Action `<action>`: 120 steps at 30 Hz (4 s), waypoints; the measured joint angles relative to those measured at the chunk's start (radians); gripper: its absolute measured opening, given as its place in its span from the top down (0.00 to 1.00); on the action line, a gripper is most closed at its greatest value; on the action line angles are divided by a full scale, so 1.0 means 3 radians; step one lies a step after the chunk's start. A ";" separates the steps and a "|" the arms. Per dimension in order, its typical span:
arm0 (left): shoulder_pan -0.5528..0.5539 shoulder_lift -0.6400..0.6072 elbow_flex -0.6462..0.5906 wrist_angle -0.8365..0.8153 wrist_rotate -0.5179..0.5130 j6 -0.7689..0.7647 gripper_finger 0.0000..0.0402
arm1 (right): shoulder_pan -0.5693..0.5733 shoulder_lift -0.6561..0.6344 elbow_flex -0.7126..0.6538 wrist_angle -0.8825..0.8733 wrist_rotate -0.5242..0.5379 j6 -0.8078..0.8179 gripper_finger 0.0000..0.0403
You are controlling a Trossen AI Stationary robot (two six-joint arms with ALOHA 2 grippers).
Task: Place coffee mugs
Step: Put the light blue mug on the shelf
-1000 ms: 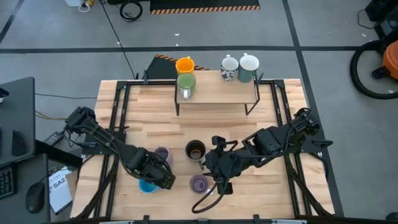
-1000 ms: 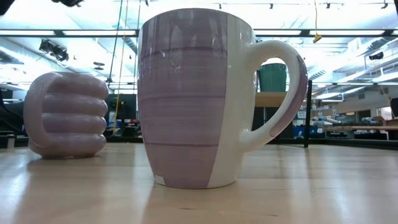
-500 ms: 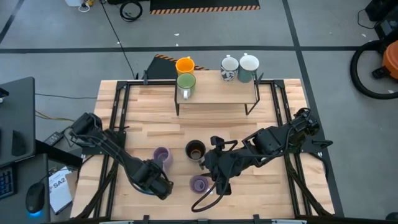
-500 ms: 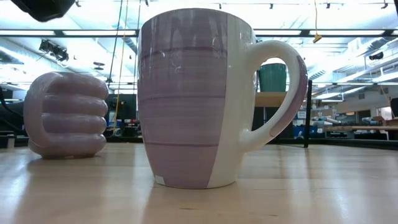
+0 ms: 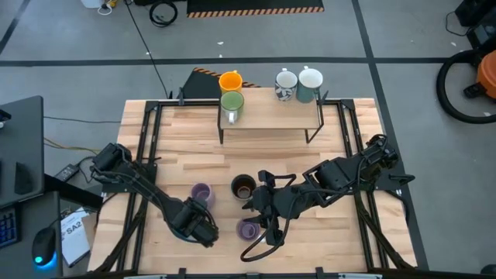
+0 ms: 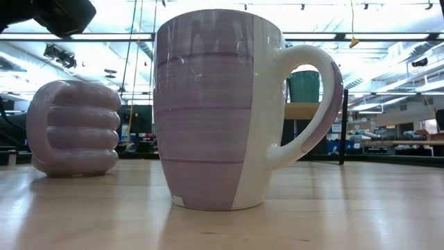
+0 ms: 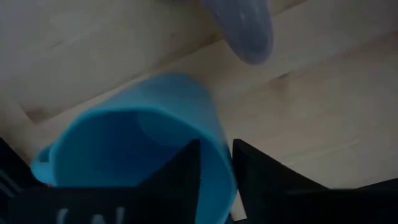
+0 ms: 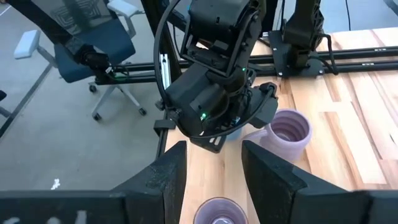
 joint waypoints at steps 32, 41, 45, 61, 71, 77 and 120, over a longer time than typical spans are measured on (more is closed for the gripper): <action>0.0017 -0.0645 -0.0001 -0.0588 0.0310 0.0816 0.94 | 0.0005 -0.0024 0.0003 -0.0547 -0.0264 -0.0028 0.60; 0.0202 -0.0966 -0.0001 -0.1022 0.0171 0.1308 0.94 | 0.0005 -0.0065 0.0003 -0.0803 -0.0266 -0.0116 0.60; 0.0408 -0.1085 -0.0001 -0.1069 0.0124 0.1736 0.94 | 0.0005 -0.0156 0.0003 -0.1098 -0.0267 -0.0143 0.60; 0.1497 -0.1316 0.0001 -0.1526 -0.0252 0.3639 0.94 | -0.0423 -0.0333 0.0003 -0.1370 -0.0156 -0.0231 0.61; 0.1974 -0.1309 0.0003 -0.1063 -0.0458 0.4778 0.94 | -0.0892 -0.0333 0.0003 -0.1548 -0.0154 -0.0284 0.61; 0.1990 -0.1303 0.0062 -0.0595 -0.0439 0.5388 0.94 | -0.1068 -0.0399 0.0003 -0.1744 -0.0154 -0.0252 0.61; 0.2189 0.0216 0.0443 0.0192 -0.0571 0.7618 0.94 | -0.0681 -0.0575 0.0003 -0.1849 0.0152 0.0524 0.61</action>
